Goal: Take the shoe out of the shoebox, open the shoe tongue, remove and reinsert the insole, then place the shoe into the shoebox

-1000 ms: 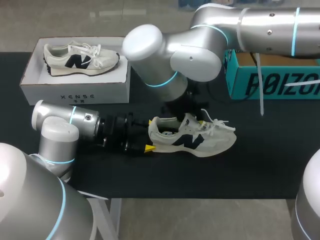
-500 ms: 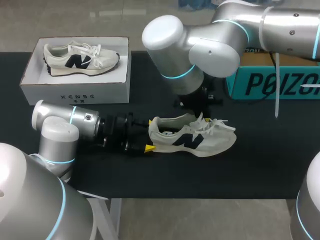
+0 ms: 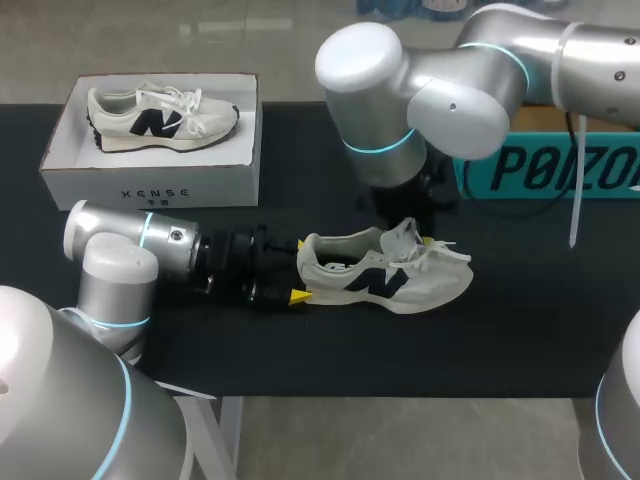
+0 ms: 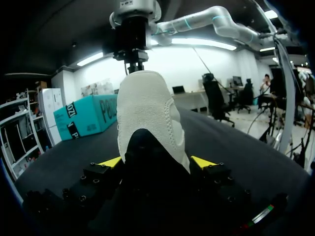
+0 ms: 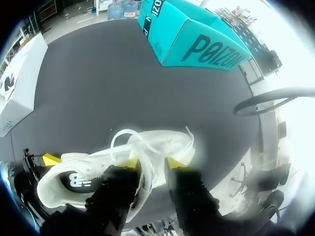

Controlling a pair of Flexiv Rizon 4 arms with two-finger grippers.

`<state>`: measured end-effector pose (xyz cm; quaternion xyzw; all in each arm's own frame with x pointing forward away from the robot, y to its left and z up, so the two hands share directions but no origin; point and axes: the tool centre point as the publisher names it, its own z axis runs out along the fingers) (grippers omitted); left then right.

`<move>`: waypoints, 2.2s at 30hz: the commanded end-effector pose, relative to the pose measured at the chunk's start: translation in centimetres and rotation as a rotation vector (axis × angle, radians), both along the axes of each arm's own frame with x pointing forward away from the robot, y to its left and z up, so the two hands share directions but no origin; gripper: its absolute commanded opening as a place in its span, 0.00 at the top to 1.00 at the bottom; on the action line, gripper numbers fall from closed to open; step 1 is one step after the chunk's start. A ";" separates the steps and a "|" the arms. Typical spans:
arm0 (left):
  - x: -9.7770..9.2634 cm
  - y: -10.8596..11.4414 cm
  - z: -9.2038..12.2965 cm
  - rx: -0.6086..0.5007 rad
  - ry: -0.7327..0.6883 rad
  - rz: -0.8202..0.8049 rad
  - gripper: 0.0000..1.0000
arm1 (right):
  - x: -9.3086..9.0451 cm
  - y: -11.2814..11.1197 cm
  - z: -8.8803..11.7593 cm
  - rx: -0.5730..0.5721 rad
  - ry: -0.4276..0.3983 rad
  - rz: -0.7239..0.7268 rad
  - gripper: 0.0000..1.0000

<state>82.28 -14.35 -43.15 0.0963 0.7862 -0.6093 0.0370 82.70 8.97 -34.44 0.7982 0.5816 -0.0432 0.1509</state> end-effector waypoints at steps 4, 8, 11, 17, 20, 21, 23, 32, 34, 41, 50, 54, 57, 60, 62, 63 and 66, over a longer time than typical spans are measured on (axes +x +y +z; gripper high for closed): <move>-0.1 0.0 -0.2 0.000 -0.002 0.001 1.00 | -1.4 1.4 0.7 0.009 -0.014 0.024 0.55; -0.1 0.0 -0.2 0.000 -0.002 0.001 1.00 | -2.4 2.1 0.7 0.016 -0.013 0.037 0.60; -0.1 0.0 -0.2 0.000 -0.002 0.001 1.00 | -3.0 2.2 0.5 0.015 -0.007 0.041 0.70; -0.1 0.0 -0.2 0.000 -0.002 0.001 1.00 | -3.5 0.8 -0.1 0.023 0.007 0.008 1.00; -0.1 0.0 -0.2 0.000 -0.002 0.001 1.00 | -3.6 -0.2 -0.2 0.024 0.007 -0.014 1.00; -0.1 0.0 -0.2 0.000 -0.002 0.001 1.00 | -3.6 -0.6 -0.2 0.026 0.007 -0.021 1.00; -0.1 0.0 -0.2 0.000 -0.002 0.001 1.00 | -3.4 -1.3 -0.2 0.030 0.007 -0.031 1.00; -0.1 0.0 -0.2 0.000 -0.002 0.001 1.00 | -3.4 -1.5 0.7 0.078 0.029 0.029 0.00; -0.1 0.0 -0.2 0.000 -0.002 0.001 1.00 | -3.9 -1.0 2.3 0.104 0.028 0.079 0.00; -0.1 0.0 -0.2 0.000 -0.002 0.001 1.00 | -8.6 1.9 9.3 0.191 0.112 0.818 0.00; -0.1 0.0 -0.2 0.000 -0.002 0.001 1.00 | -16.0 1.9 12.4 0.250 0.281 1.638 0.00; -0.1 0.0 -0.2 0.000 -0.002 0.001 1.00 | -16.0 1.9 12.4 0.250 0.281 1.638 0.00; -0.1 0.0 -0.2 0.000 -0.002 0.001 1.00 | -16.0 1.9 12.4 0.250 0.281 1.638 0.00; -0.1 0.0 -0.2 0.000 -0.002 0.001 1.00 | -16.0 1.9 12.4 0.250 0.281 1.638 0.00; -0.1 0.0 -0.2 0.000 -0.002 0.001 1.00 | -16.0 1.9 12.4 0.250 0.281 1.638 0.00; -0.1 0.0 -0.2 0.000 -0.002 0.001 1.00 | -16.0 1.9 12.4 0.250 0.281 1.638 0.00; -0.1 0.0 -0.2 0.000 -0.002 0.001 1.00 | -16.0 1.9 12.4 0.250 0.281 1.638 0.00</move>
